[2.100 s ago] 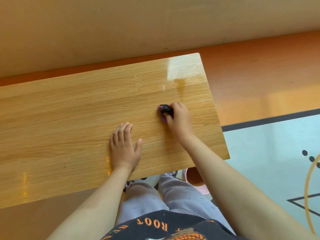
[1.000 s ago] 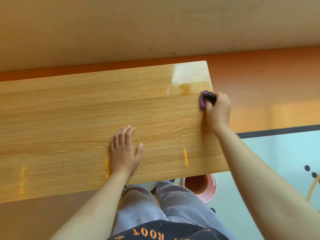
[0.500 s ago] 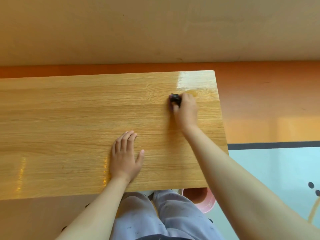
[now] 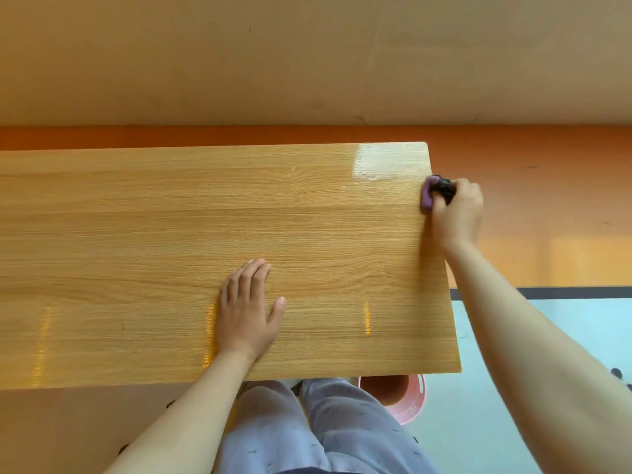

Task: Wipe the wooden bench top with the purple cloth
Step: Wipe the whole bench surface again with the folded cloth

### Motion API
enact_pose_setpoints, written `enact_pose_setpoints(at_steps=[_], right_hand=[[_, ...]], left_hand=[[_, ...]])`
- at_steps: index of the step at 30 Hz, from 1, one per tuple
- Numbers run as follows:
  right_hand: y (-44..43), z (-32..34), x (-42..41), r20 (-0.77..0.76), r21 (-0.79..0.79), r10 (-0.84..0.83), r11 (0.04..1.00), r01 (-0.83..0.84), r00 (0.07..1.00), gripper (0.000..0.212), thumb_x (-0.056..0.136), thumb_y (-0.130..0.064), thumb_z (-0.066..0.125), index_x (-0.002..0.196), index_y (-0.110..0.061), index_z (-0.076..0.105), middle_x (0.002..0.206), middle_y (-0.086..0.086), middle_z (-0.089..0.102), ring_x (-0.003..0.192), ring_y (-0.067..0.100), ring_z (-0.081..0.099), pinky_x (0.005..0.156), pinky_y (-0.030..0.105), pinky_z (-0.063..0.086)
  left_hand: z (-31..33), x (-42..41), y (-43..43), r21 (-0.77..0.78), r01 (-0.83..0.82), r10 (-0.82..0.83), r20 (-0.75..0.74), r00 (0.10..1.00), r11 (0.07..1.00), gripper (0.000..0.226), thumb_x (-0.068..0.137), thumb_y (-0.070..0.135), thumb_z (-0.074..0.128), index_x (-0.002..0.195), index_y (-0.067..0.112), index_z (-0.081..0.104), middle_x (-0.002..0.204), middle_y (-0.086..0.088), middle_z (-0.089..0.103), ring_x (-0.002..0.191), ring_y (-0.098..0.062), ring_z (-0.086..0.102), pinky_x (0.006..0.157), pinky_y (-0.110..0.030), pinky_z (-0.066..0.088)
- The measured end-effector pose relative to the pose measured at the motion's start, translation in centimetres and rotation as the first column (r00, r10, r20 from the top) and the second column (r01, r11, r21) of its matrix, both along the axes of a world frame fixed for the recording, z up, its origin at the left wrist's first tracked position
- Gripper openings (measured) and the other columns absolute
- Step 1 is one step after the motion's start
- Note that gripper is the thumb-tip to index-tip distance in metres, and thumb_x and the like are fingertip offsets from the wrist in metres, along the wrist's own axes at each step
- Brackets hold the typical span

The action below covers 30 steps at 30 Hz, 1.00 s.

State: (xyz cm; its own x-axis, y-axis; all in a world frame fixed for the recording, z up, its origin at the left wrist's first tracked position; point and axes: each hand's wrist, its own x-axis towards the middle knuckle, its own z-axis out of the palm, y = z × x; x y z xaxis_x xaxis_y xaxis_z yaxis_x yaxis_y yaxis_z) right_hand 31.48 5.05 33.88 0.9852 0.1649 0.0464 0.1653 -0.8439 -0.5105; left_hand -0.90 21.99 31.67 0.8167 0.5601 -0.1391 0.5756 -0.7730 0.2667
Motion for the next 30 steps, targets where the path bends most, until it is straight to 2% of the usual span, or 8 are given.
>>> enact_pose_setpoints(at_steps=[6,9,14,17,19,23,27,30], right_hand=[[2.9,-0.1,-1.2,0.012,0.035,-0.073,0.997,0.072,0.997,0.021,0.088,-0.012,0.054,0.104,0.001,0.055,0.109,0.021,0.053,0.104,0.035,0.048,0.084,0.032,0.033],[7.4,0.0,-3.4,-0.028,0.069,0.084,0.994,-0.082,0.996,0.018,0.089,-0.013,0.054,0.103,-0.002,0.055,0.108,0.016,0.054,0.101,0.030,0.049,0.078,0.027,0.032],[14.7,0.0,-6.4,-0.067,0.145,0.361,0.926,-0.349,0.930,0.016,0.087,-0.010,0.054,0.102,-0.003,0.057,0.105,0.013,0.055,0.098,0.028,0.050,0.076,0.028,0.036],[15.0,0.0,-6.0,-0.080,0.160,0.412,0.904,-0.397,0.908,0.013,0.087,-0.009,0.053,0.099,-0.004,0.056,0.103,0.012,0.055,0.097,0.027,0.050,0.074,0.027,0.036],[13.5,-0.1,-4.7,-0.061,0.157,0.377,0.918,-0.365,0.924,0.013,0.085,-0.008,0.054,0.097,-0.003,0.057,0.102,0.014,0.055,0.097,0.029,0.050,0.075,0.029,0.036],[8.2,-0.3,-0.2,0.002,0.103,0.183,0.978,-0.183,0.983,0.015,0.083,-0.007,0.053,0.095,0.001,0.058,0.102,0.023,0.057,0.098,0.036,0.050,0.082,0.036,0.035],[4.1,-0.3,3.3,0.026,-0.002,0.067,0.998,-0.066,0.997,0.023,0.087,-0.012,0.052,0.106,0.000,0.057,0.109,0.024,0.055,0.105,0.038,0.048,0.088,0.040,0.035],[4.9,-0.6,3.4,0.033,-0.015,0.004,1.000,-0.004,0.999,0.025,0.088,-0.012,0.052,0.108,0.001,0.057,0.111,0.024,0.054,0.108,0.038,0.047,0.089,0.038,0.033]], left_hand=[[0.1,0.1,0.1,-0.005,-0.006,0.006,-0.001,1.000,1.000,0.059,0.087,0.045,0.041,0.138,0.013,0.041,0.144,-0.004,0.041,0.135,-0.025,0.035,0.112,-0.043,0.026],[0.2,0.1,0.0,-0.016,-0.010,0.011,0.007,1.000,1.000,0.060,0.087,0.045,0.041,0.138,0.014,0.040,0.144,-0.004,0.042,0.136,-0.024,0.033,0.112,-0.044,0.026],[0.2,0.0,-0.1,-0.005,-0.010,0.010,0.004,1.000,1.000,0.061,0.087,0.045,0.040,0.139,0.014,0.040,0.145,-0.004,0.042,0.137,-0.021,0.031,0.113,-0.041,0.022],[0.2,0.1,-0.1,-0.004,-0.006,0.006,0.001,1.000,1.000,0.061,0.087,0.045,0.041,0.139,0.013,0.041,0.145,-0.003,0.041,0.137,-0.021,0.030,0.114,-0.041,0.021],[0.2,0.1,0.0,-0.005,-0.005,0.005,0.000,1.000,1.000,0.060,0.087,0.045,0.041,0.138,0.013,0.041,0.144,-0.004,0.042,0.137,-0.021,0.031,0.114,-0.041,0.021],[0.2,0.1,0.0,-0.008,0.000,0.000,0.007,1.000,1.000,0.060,0.086,0.044,0.042,0.137,0.013,0.042,0.143,-0.004,0.043,0.135,-0.022,0.033,0.113,-0.040,0.021],[0.3,0.2,0.0,-0.007,0.000,0.000,0.006,1.000,1.000,0.060,0.087,0.045,0.042,0.137,0.012,0.043,0.142,-0.005,0.045,0.135,-0.022,0.034,0.113,-0.040,0.022],[0.3,0.2,0.1,-0.014,-0.002,0.002,0.011,1.000,1.000,0.060,0.087,0.044,0.042,0.137,0.012,0.044,0.142,-0.004,0.045,0.135,-0.022,0.034,0.113,-0.041,0.022]])
